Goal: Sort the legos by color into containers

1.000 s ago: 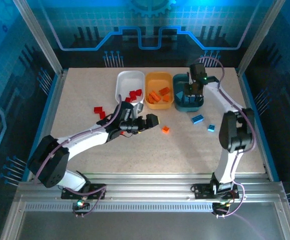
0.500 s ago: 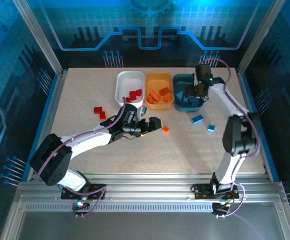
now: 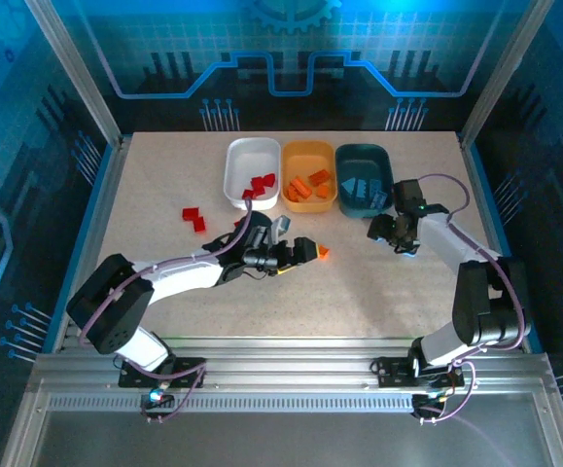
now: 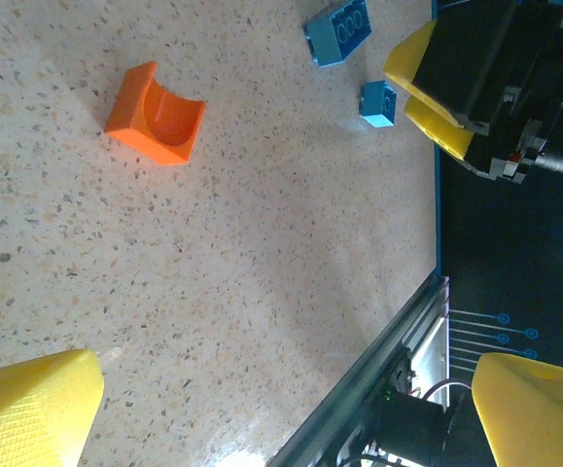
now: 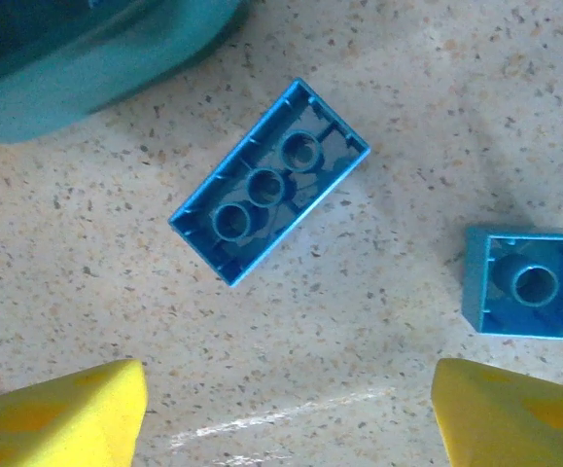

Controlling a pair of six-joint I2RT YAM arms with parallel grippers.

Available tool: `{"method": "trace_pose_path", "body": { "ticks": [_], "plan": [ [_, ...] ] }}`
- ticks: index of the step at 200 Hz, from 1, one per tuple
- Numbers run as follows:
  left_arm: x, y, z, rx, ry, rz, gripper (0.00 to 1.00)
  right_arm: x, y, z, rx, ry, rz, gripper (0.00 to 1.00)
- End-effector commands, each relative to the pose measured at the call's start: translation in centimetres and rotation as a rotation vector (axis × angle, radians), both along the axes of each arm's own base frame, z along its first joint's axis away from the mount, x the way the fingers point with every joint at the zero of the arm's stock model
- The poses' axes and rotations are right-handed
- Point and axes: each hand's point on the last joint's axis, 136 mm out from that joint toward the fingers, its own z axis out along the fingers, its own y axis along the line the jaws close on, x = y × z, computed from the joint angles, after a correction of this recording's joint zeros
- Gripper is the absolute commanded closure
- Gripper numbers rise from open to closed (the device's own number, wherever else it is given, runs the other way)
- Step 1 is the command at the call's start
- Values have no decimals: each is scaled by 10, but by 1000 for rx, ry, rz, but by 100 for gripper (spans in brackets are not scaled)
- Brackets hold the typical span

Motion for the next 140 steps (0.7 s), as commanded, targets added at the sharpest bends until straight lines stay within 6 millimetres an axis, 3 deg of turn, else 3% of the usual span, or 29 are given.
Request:
{"method": "trace_pose_path", "body": {
  "ticks": [1, 52, 86, 140],
  "plan": [
    [-6, -5, 6, -31, -16, -23, 1, 16, 11, 3, 93, -57, -59, 18],
    [-13, 4, 3, -16, -23, -11, 1, 29, -2, -27, 9, -10, -140, 16],
    [-16, 10, 2, -1, -29, -3, 1, 46, 7, -31, 32, -33, -112, 19],
    [-18, 12, -3, 4, -24, 2, 1, 44, 1, -43, 5, -12, -147, 20]
  ]
}}
